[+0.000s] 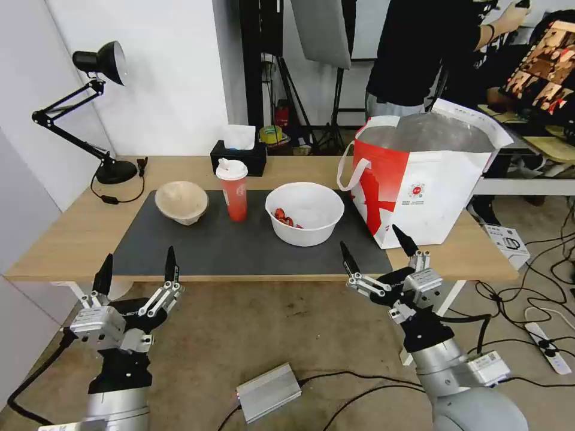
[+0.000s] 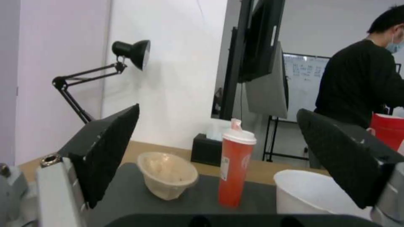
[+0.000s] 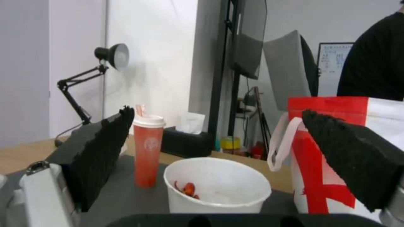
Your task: Pick up the trash from the table and place it into the takeout bag.
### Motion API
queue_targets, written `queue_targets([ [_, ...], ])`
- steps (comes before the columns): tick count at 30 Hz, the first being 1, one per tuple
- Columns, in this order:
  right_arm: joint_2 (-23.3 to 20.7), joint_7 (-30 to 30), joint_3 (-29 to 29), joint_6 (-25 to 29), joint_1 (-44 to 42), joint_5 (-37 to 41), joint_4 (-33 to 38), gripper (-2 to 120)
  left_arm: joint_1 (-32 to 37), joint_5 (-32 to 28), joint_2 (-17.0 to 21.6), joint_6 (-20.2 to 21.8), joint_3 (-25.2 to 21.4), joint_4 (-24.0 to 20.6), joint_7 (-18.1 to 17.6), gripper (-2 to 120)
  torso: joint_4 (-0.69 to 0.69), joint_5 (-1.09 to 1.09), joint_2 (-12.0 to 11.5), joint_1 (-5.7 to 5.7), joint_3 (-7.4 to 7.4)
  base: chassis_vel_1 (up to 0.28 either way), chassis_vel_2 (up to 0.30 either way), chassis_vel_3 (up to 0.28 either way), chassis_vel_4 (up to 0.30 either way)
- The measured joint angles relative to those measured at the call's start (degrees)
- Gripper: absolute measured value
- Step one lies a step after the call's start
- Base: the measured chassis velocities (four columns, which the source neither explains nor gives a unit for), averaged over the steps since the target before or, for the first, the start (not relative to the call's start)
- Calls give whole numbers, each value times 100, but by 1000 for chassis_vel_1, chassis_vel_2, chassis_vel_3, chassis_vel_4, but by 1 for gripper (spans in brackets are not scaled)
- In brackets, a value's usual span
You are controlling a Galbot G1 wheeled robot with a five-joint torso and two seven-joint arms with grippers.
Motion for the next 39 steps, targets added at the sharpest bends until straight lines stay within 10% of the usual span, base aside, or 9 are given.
queue_targets([
  [39, -523, -181, 49, -23, 526, 484, -118, 100, 27, -368, 67, 1220, 45, 1, -16, 100, 0, 0, 0, 0, 0, 0, 0, 0, 0],
])
